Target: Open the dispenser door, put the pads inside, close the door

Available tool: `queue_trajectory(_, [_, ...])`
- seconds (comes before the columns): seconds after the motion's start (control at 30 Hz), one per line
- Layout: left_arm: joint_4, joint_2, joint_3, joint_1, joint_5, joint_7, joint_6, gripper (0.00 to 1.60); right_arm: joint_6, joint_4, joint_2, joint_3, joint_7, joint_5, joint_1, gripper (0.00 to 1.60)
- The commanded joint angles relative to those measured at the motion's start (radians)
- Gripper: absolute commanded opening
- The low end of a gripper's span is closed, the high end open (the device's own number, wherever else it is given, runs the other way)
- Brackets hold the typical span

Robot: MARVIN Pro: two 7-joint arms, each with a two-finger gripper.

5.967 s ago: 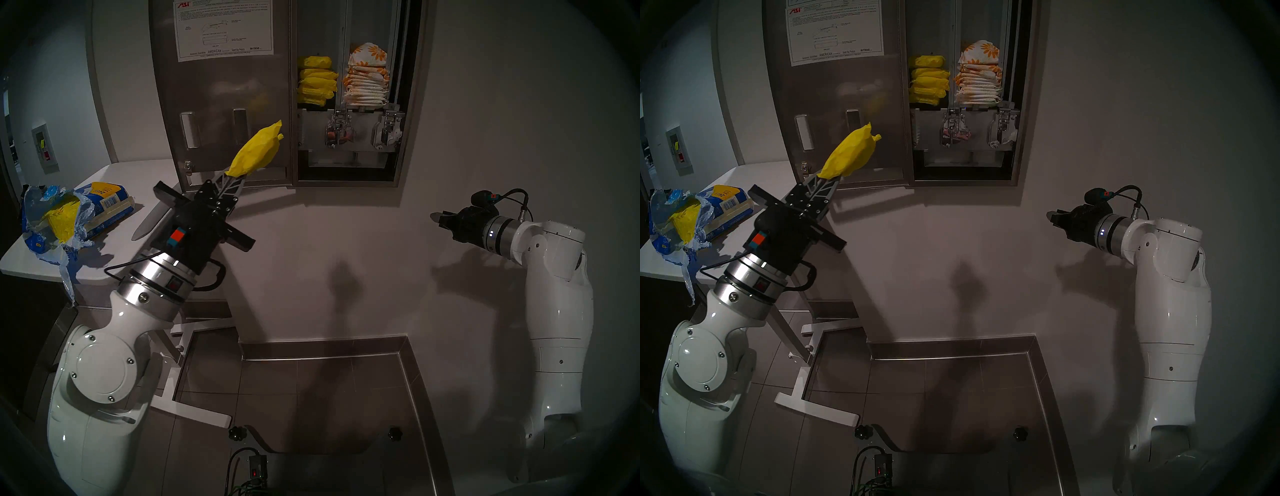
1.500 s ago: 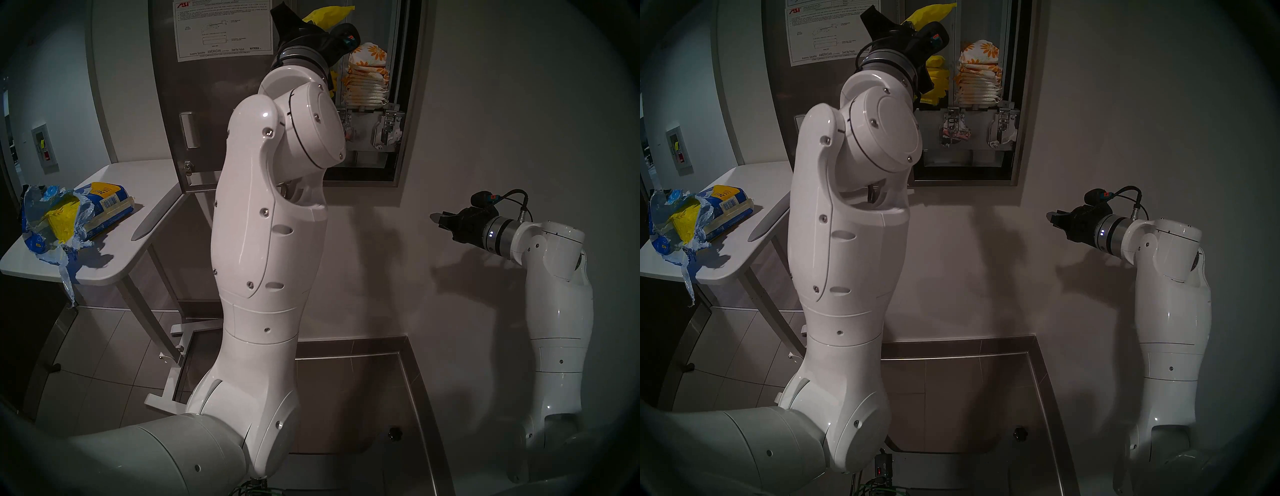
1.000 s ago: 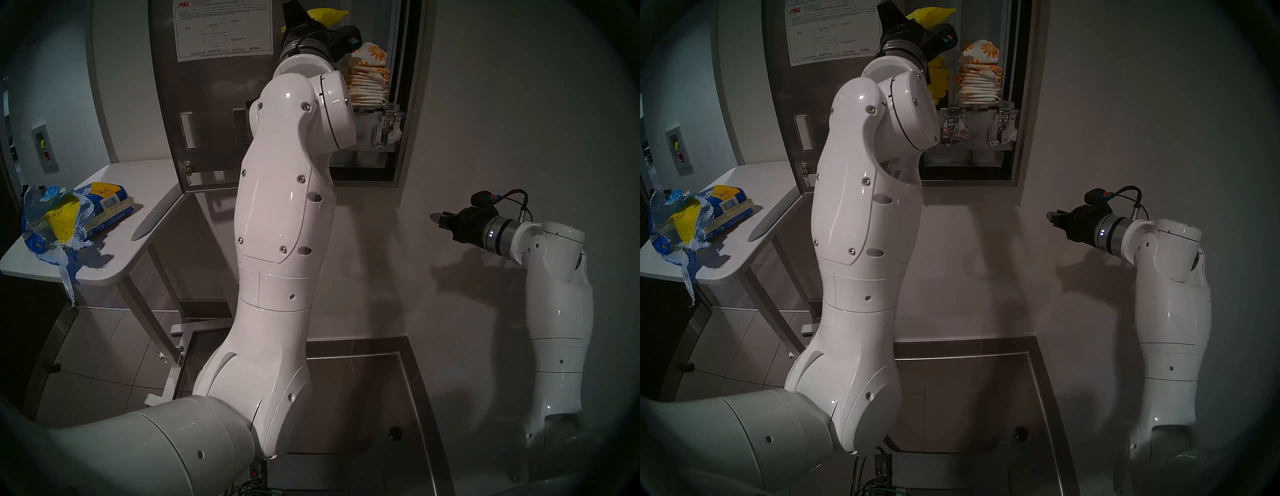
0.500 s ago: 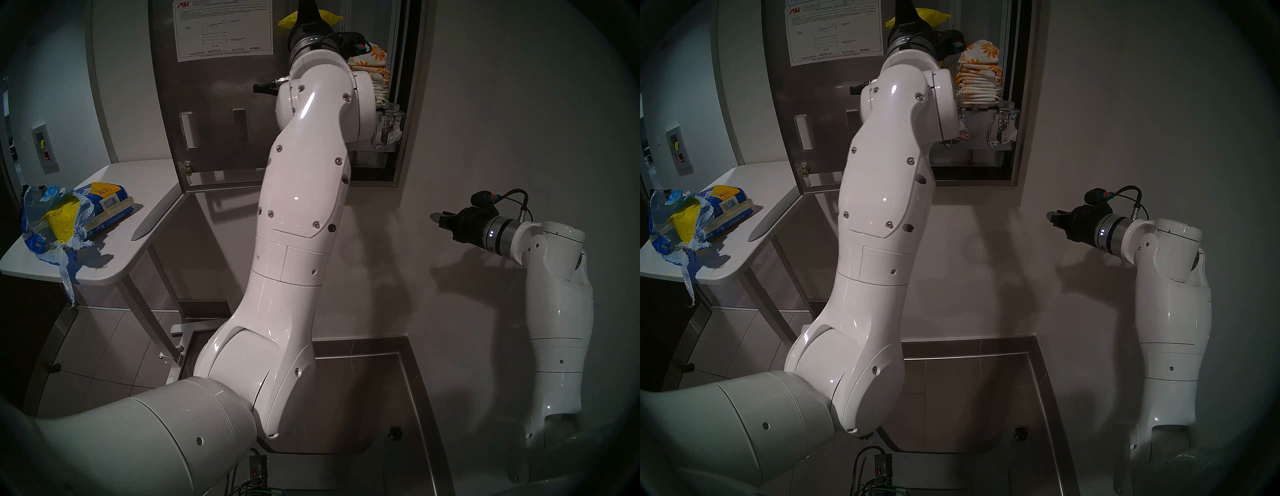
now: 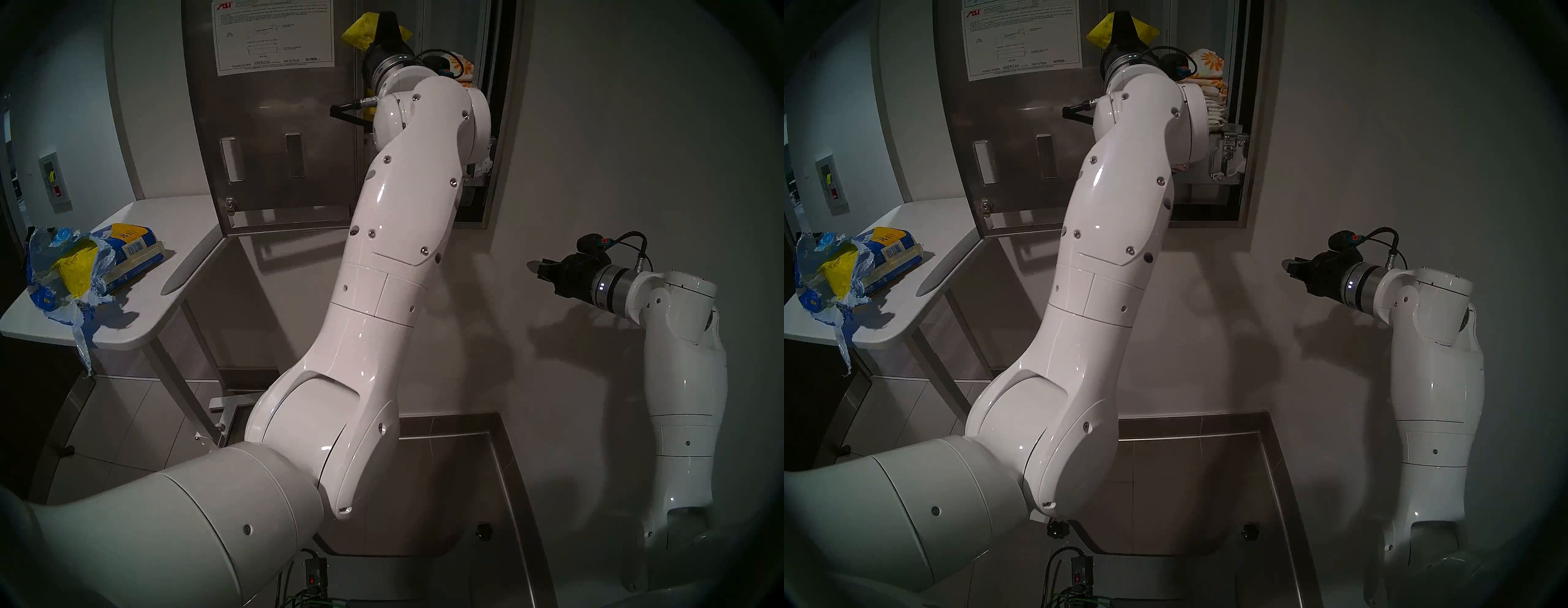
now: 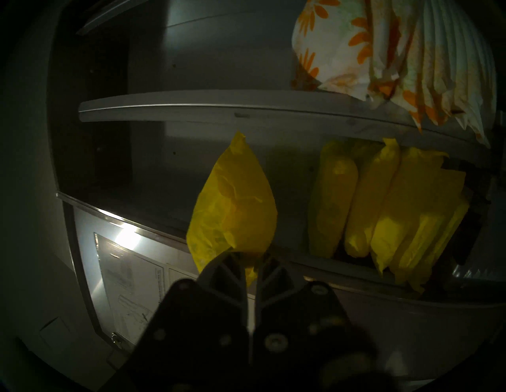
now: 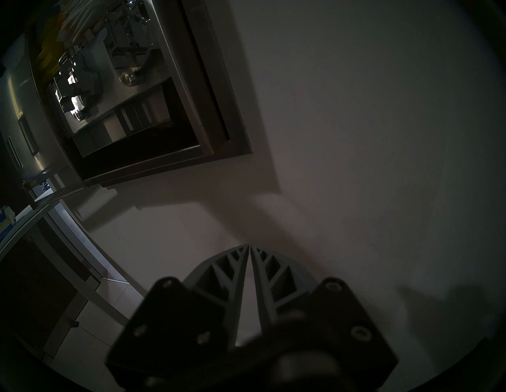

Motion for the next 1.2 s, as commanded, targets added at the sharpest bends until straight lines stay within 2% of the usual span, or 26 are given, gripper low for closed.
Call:
queue_trajectory(0.0, [0.031,-0.011,0.021,-0.101,-0.014,0.010,0.043,0.00,-0.001,-0.029,0.006,0.002,-0.001,0.002,0.028,0.52])
queue_trajectory(0.47, [0.119,-0.011,0.100,-0.174,-0.143,0.005,0.148,0.00,-0.002,-0.028,0.006,0.002,0.000,0.002,0.027,0.52])
queue_trajectory(0.73, [0.177,-0.011,0.049,-0.227,-0.155,0.030,0.196,0.00,-0.002,-0.028,0.007,0.002,0.000,0.002,0.027,0.52])
queue_trajectory(1.17, [0.228,-0.011,-0.047,-0.293,-0.179,0.042,0.206,0.00,-0.003,-0.027,0.007,0.002,0.000,0.003,0.027,0.52])
